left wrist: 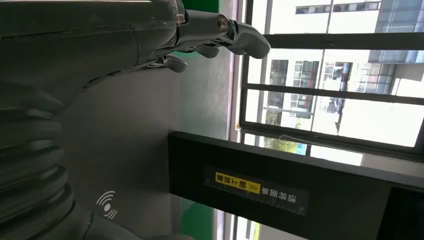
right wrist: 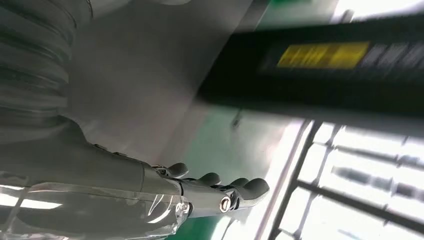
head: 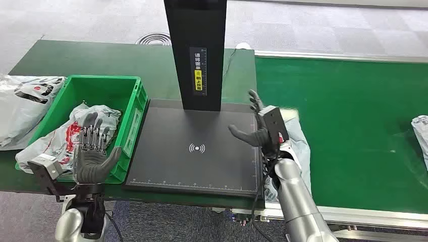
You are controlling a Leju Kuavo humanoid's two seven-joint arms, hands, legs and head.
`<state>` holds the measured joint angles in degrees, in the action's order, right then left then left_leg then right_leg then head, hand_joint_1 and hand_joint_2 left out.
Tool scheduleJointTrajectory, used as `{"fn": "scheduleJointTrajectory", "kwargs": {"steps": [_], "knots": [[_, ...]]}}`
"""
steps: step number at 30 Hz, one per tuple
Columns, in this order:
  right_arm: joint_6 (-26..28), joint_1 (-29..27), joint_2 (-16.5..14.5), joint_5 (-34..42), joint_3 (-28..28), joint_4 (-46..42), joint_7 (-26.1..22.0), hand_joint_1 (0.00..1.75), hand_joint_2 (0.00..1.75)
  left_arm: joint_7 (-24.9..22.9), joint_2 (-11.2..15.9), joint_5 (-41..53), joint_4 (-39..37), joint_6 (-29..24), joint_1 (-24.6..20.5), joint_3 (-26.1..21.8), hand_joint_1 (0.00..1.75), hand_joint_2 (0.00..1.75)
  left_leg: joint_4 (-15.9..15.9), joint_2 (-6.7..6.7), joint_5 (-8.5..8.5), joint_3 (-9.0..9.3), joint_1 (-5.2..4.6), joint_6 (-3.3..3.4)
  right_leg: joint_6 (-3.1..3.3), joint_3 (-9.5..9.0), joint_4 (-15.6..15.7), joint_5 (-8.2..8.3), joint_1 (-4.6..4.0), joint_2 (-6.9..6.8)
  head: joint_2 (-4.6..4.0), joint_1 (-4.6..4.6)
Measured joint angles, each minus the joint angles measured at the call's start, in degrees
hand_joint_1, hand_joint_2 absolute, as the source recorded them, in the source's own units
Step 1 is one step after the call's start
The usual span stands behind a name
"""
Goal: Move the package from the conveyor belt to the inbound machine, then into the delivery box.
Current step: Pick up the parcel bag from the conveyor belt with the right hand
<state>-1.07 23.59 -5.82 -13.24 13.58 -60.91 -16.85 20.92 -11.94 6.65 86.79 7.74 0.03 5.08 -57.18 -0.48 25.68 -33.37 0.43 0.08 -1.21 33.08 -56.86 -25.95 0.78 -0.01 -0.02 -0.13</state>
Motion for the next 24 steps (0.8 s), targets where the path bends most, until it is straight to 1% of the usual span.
{"fn": "scheduleJointTrajectory", "kwargs": {"steps": [2, 4, 6, 10, 13, 17, 20, 24], "knots": [[1.3, -1.4, 0.6, -2.2, -1.9, -1.1, 2.2, 0.0, 1.75, -0.2, 0.0, 0.0, 0.0, -0.1, 0.2, 0.3, 0.0, 1.75, 0.0, -0.01, 0.0, 0.0, 0.0, 0.0, 0.0, 0.0, 0.0, 0.0, 0.0, -0.01, 0.0, 0.0], [4.3, -3.9, 1.8, -6.7, -5.4, -2.8, 6.2, 0.0, 1.75, -0.4, 0.0, 0.1, 0.1, -0.4, 0.9, 0.8, 0.0, 1.75, 0.0, -0.02, 0.01, -0.01, 0.0, 0.01, -0.01, 0.0, 0.0, -0.01, -0.01, -0.02, 0.0, 0.01], [7.0, -6.0, 2.7, -10.7, -8.1, -3.7, 9.1, 0.0, 1.75, -0.6, 0.1, 0.2, 0.5, -0.8, 1.7, 0.9, 0.0, 1.75, 0.0, 0.0, 0.02, -0.01, 0.0, 0.01, -0.01, 0.0, 0.0, -0.01, -0.01, 0.0, 0.0, 0.01], [10.3, -9.1, 3.6, -17.5, -11.3, -4.7, 14.3, 0.0, 1.75, -1.3, 0.3, 0.3, 1.3, -1.2, 2.4, 1.3, 0.0, 1.75, 0.0, 0.01, 0.03, 0.03, 0.0, 0.0, -0.01, -0.02, 0.0, -0.04, -0.05, 0.0, 0.0, -0.01], [11.7, -12.7, 3.8, -22.0, -13.4, -6.8, 18.4, 0.0, 1.75, -2.3, 0.7, 0.5, 2.0, -1.3, 3.0, 1.3, 0.0, 1.75, 0.0, -0.06, 0.02, 0.02, 0.01, 0.0, 0.0, -0.05, 0.0, -0.08, -0.07, -0.1, 0.0, -0.01], [12.0, -16.3, 3.5, -27.0, -14.9, -10.0, 23.6, 0.0, 1.75, -3.6, 1.0, 1.3, 2.1, -0.7, 2.7, 1.7, 0.0, 1.75, 0.0, 0.01, 0.04, 0.05, 0.03, -0.03, 0.0, -0.04, 0.0, -0.08, -0.05, 0.0, 0.0, 0.01], [11.5, -18.3, 3.2, -28.9, -15.5, -11.9, 25.6, 0.0, 1.75, -3.9, 1.1, 1.6, 2.1, -0.4, 2.5, 2.1, 0.0, 1.75, 0.0, 0.02, 0.04, 0.06, 0.03, -0.03, 0.0, -0.03, 0.0, -0.08, -0.04, 0.02, 0.0, 0.0], [11.4, -19.5, 2.8, -29.4, -15.9, -13.4, 26.0, 0.0, 1.75, -4.0, 1.2, 1.6, 2.1, -0.3, 2.3, 2.2, 0.0, 1.75, 0.0, 0.03, 0.04, 0.06, 0.02, -0.02, 0.0, -0.05, 0.0, -0.08, -0.03, 0.02, 0.0, 0.0]]}}
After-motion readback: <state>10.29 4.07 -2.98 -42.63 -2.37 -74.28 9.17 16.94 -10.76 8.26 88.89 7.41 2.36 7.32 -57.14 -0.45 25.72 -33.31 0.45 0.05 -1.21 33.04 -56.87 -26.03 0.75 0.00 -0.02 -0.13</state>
